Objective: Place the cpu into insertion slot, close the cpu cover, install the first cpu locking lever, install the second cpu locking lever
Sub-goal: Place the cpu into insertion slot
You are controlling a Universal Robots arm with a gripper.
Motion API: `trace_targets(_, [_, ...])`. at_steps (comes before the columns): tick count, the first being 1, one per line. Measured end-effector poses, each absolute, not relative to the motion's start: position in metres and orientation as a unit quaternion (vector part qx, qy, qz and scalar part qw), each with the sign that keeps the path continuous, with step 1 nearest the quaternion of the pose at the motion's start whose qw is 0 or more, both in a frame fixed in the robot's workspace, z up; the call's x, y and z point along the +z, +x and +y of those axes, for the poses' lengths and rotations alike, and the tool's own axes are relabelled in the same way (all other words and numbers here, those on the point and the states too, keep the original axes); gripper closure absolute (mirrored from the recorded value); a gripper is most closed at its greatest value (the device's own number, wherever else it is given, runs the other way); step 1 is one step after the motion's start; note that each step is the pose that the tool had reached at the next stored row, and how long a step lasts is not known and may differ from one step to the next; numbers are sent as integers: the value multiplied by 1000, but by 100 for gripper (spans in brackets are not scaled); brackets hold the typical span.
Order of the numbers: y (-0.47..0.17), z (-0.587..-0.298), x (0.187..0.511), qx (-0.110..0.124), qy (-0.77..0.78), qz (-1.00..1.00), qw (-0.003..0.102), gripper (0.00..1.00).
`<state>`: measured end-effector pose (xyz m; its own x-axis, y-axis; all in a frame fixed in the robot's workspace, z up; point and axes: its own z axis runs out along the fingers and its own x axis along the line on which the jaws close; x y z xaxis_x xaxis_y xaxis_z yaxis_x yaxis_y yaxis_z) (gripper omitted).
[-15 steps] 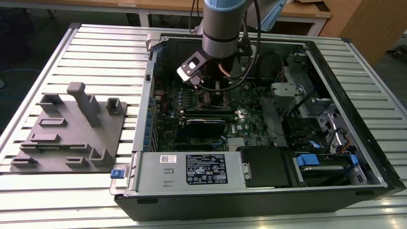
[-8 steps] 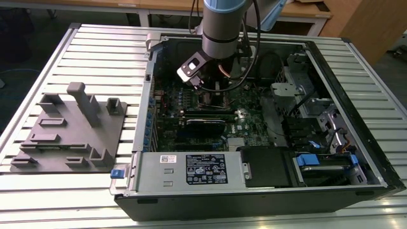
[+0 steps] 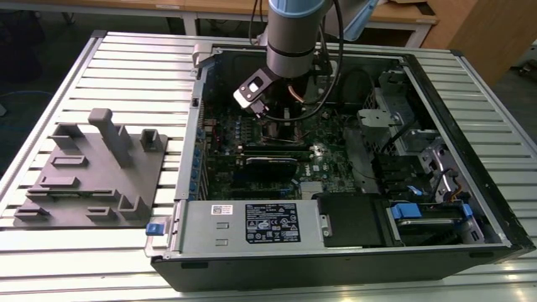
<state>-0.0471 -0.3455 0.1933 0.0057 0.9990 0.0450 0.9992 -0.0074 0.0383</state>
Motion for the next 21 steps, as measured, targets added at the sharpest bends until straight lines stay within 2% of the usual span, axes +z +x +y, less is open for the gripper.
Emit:
trace_targets(9, [-47,-345,193,-30,-709,-704,2,45])
trace_targets(10, [-47,-345,193,-30,-709,-704,2,38])
trace_targets(21, [-47,-345,197,-29,-709,-704,3,38])
